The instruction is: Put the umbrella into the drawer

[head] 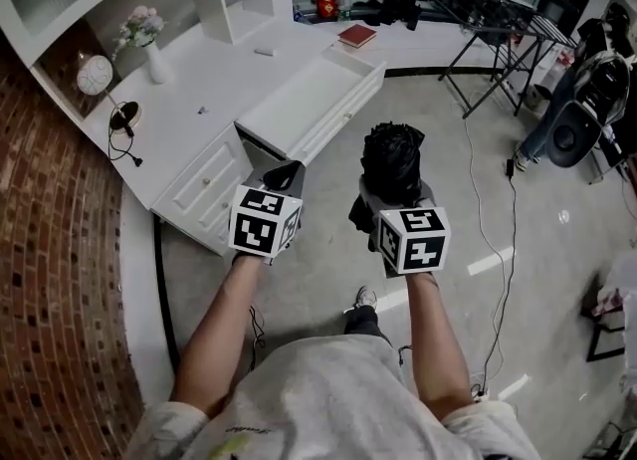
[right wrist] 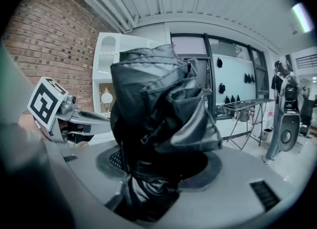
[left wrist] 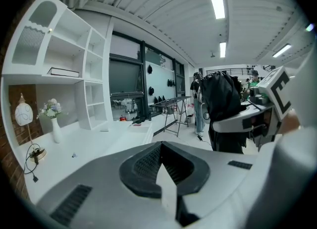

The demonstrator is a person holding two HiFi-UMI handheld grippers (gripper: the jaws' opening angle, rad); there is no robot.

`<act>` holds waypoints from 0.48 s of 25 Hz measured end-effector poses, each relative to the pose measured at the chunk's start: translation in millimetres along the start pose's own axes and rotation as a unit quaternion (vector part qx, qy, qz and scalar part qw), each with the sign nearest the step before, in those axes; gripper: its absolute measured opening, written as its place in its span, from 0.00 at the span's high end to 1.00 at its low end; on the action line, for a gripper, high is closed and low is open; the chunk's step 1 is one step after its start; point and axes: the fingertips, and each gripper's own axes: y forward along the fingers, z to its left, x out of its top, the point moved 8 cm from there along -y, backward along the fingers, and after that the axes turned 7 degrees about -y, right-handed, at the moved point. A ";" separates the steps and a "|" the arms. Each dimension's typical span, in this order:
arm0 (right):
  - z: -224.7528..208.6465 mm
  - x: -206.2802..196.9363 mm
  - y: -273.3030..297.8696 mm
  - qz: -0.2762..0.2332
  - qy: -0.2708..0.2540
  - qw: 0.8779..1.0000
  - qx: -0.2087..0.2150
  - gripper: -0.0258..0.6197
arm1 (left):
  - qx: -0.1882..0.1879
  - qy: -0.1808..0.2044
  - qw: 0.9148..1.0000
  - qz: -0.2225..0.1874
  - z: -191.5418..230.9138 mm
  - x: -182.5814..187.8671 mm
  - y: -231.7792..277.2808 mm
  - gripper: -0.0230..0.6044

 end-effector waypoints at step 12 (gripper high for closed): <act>-78.9 8.8 49.2 0.005 0.000 0.999 0.050 0.57 | 0.032 0.003 0.999 -0.003 -15.3 33.3 71.3 0.97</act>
